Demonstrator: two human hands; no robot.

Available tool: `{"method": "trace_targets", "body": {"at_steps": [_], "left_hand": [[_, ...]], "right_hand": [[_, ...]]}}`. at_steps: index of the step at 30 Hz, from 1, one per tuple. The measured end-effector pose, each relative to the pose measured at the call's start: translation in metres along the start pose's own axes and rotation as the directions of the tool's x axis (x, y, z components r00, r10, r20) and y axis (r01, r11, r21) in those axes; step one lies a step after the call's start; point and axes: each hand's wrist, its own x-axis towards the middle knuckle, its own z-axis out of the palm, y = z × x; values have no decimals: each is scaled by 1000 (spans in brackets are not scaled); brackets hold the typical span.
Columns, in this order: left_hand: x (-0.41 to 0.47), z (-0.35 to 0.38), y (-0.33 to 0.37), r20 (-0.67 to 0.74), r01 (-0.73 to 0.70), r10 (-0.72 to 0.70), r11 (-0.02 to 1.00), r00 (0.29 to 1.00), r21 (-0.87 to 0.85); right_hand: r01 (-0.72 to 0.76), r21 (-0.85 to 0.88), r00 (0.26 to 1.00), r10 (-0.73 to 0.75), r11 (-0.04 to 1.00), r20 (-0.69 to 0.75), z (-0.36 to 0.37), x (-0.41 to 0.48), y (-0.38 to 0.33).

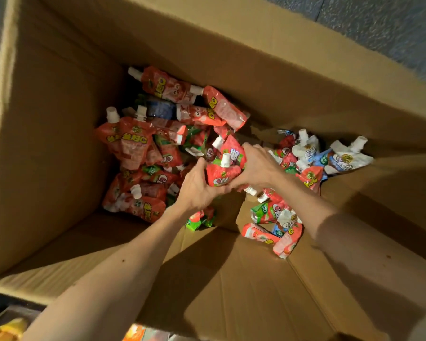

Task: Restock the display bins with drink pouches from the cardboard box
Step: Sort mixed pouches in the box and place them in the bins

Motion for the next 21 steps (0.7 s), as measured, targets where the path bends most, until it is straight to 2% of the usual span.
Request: {"method": "trace_targets", "body": {"at_steps": [3, 7, 9, 12, 16, 21], "left_hand": [[-7, -19, 10, 105, 117, -101, 979, 989, -166], [-35, -44, 23, 251, 163, -83, 935, 964, -314], [-56, -58, 38, 250, 163, -73, 918, 965, -363], [-92, -78, 60, 138, 118, -62, 886, 988, -449], [-152, -111, 81, -37, -4, -19, 831, 999, -556], [-257, -159, 96, -312, -258, 50, 694, 949, -673]], "right_hand": [[-27, 139, 999, 22, 990, 38, -7, -14, -5], [-23, 340, 996, -9, 940, 91, -8, -43, -2], [-29, 428, 995, -14, 903, 97, -13, -67, -8], [-8, 530, 994, -50, 848, 95, -23, -105, -30], [100, 585, 994, -112, 805, -15, -39, -156, -78], [305, 638, 951, -265, 707, -161, -49, -241, -160]]}}
